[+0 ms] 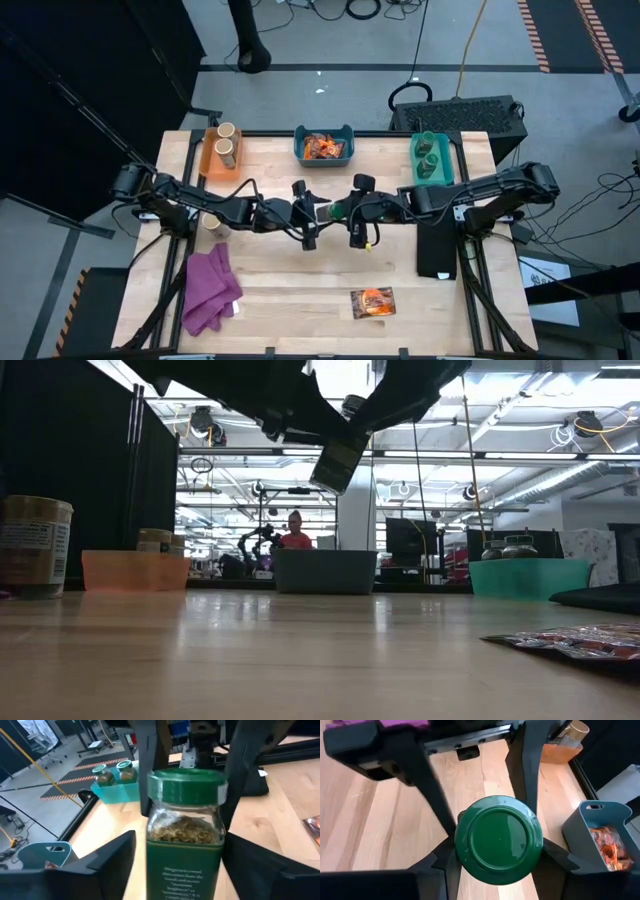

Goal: Sort spices by type
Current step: Put the green seasoning bottle into the light blue bin

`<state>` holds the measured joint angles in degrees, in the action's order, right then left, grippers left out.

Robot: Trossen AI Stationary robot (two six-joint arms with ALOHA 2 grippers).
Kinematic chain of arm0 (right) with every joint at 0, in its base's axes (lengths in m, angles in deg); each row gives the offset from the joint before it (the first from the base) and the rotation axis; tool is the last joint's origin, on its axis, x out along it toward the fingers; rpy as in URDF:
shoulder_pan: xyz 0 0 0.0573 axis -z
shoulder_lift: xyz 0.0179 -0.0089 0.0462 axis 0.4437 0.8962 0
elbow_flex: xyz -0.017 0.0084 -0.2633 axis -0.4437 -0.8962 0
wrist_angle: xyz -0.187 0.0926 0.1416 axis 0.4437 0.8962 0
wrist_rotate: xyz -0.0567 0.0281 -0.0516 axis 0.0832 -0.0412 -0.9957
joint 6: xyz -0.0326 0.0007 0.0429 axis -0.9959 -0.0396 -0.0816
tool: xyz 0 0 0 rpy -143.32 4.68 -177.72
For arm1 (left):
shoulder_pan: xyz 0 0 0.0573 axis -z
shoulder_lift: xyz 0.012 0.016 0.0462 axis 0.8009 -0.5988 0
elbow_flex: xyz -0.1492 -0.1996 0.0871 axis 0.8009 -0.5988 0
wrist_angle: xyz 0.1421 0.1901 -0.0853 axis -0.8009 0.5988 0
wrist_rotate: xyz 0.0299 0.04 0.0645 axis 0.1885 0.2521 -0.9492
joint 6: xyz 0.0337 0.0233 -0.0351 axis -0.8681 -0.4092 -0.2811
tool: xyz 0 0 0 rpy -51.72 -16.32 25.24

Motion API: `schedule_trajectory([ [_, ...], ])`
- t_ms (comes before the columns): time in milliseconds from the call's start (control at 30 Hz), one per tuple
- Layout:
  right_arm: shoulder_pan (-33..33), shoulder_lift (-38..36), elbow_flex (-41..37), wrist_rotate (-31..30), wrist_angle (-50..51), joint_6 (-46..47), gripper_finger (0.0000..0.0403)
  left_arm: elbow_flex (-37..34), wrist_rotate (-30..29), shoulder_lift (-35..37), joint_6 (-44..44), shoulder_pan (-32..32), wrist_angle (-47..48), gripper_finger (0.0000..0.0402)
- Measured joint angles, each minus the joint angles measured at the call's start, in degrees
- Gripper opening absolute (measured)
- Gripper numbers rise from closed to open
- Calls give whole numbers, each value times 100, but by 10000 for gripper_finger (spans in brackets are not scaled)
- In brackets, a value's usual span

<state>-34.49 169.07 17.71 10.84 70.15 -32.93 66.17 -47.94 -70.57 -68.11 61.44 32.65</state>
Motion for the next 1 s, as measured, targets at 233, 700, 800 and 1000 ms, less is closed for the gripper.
schedule_trajectory([
  [233,142,0,170,-2,741,507,163,0,-52,0,0,4,61,312],
  [700,1660,-639,879,-480,3982,1624,163,1,-1438,119,-340,4,159,315],
  [800,2193,-1022,859,-602,4113,2046,163,2,-1692,319,-505,4,168,315],
  [1000,3022,-1563,712,-1264,5334,4106,163,4,-1819,767,-745,2,371,315],
])
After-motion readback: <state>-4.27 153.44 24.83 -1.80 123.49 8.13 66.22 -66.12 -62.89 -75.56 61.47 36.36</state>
